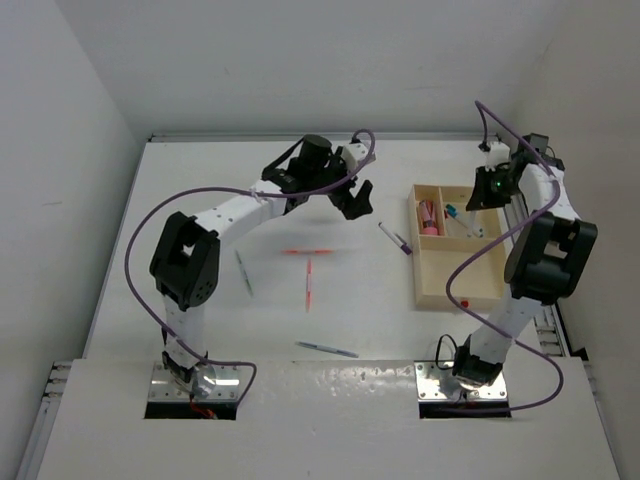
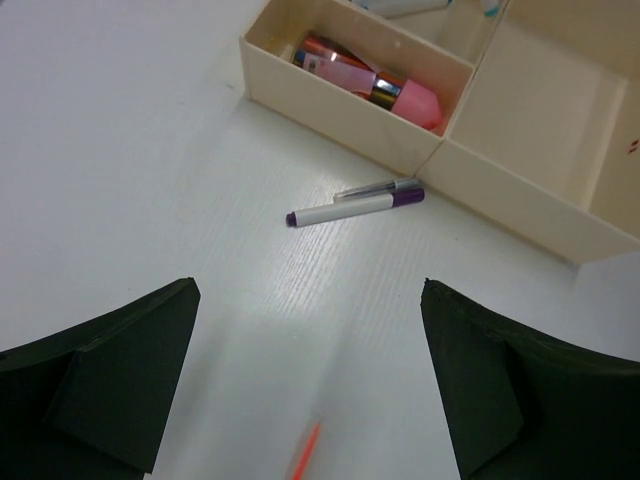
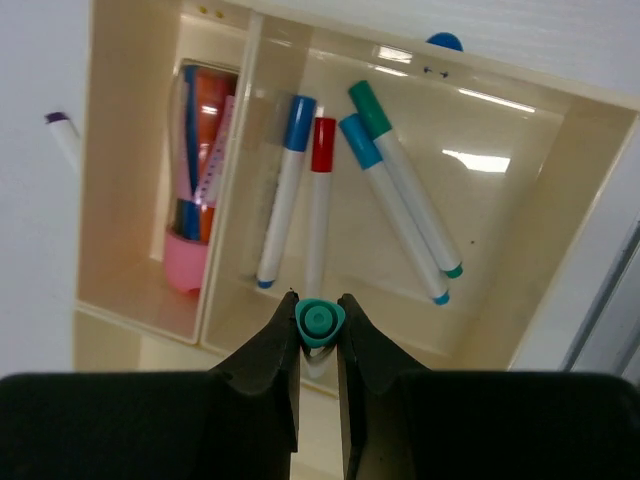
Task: Sort the stationery into containers
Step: Place the stationery into the container
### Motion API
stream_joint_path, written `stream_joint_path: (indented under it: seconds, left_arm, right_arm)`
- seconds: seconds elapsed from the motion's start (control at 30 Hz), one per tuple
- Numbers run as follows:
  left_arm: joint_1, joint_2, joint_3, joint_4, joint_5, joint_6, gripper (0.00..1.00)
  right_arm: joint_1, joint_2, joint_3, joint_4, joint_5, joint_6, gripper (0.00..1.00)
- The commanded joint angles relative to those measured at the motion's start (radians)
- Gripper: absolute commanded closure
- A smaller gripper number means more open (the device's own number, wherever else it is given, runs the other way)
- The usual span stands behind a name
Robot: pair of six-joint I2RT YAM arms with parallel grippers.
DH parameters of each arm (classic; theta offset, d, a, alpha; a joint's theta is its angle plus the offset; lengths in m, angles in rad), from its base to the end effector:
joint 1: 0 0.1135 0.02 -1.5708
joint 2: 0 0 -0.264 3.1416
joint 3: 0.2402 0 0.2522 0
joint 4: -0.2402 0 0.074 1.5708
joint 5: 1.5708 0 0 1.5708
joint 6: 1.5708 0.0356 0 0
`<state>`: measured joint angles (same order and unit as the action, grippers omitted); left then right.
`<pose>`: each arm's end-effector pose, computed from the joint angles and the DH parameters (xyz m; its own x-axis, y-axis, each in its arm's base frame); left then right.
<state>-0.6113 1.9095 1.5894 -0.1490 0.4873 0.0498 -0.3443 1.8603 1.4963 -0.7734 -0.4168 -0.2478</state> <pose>0.3615 -0.2737 0.2947 -0.3275 0.2832 -0.9014 0.8665 0.4703 -0.1670 0.3723 -0.1182 0.2387 -0.8646 0.0718 -0.4972 -0.0654 0.9652 0.2532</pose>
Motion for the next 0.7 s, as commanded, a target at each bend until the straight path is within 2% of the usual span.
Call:
stream_joint_path:
  seconds: [0.0, 0.07, 0.1, 0.2, 0.33, 0.43, 0.47, 0.5, 0.57, 0.67]
  left_arm:
    - [0.007, 0.042, 0.038, 0.002, 0.087, 0.149, 0.0]
    - [0.027, 0.06, 0.035, 0.014, 0.215, 0.229, 0.0]
    - [0.034, 0.084, 0.043, -0.009, 0.361, 0.355, 0.0]
    - [0.057, 0.138, 0.082, -0.038, 0.523, 0.537, 0.02]
    - [0.056, 0.227, 0.164, 0.003, 0.57, 0.525, 0.04]
    - [0.036, 0.279, 0.196, 0.043, 0.56, 0.524, 0.03]
    - [0.03, 0.293, 0.205, 0.055, 0.554, 0.522, 0.03]
    - [0.015, 0.321, 0.228, 0.06, 0.544, 0.512, 0.03]
    - [0.005, 0.371, 0.26, 0.06, 0.53, 0.487, 0.03]
    - [-0.01, 0.439, 0.326, 0.062, 0.478, 0.422, 0.03]
  right_arm:
    - [0.007, 0.025, 0.058, 0.048, 0.052, -0.065, 1.0]
    - [0.008, 0.065, 0.079, 0.054, 0.058, -0.067, 1.0]
    - [0.01, 0.079, 0.097, 0.054, 0.053, -0.065, 1.0]
    - [0.019, 0.128, 0.125, 0.033, 0.056, -0.064, 0.97]
    - [0.028, 0.152, 0.124, 0.043, 0.073, -0.059, 0.96]
    - [0.031, 0.186, 0.148, 0.0, 0.079, -0.054, 0.73]
    - [0.031, 0.192, 0.153, -0.022, 0.081, -0.051, 0.56]
    - [0.033, 0.197, 0.153, -0.027, 0.09, -0.048, 0.48]
    - [0.031, 0.192, 0.147, -0.029, 0.095, -0.042, 0.39]
    - [0.03, 0.168, 0.143, -0.038, 0.078, -0.022, 0.36]
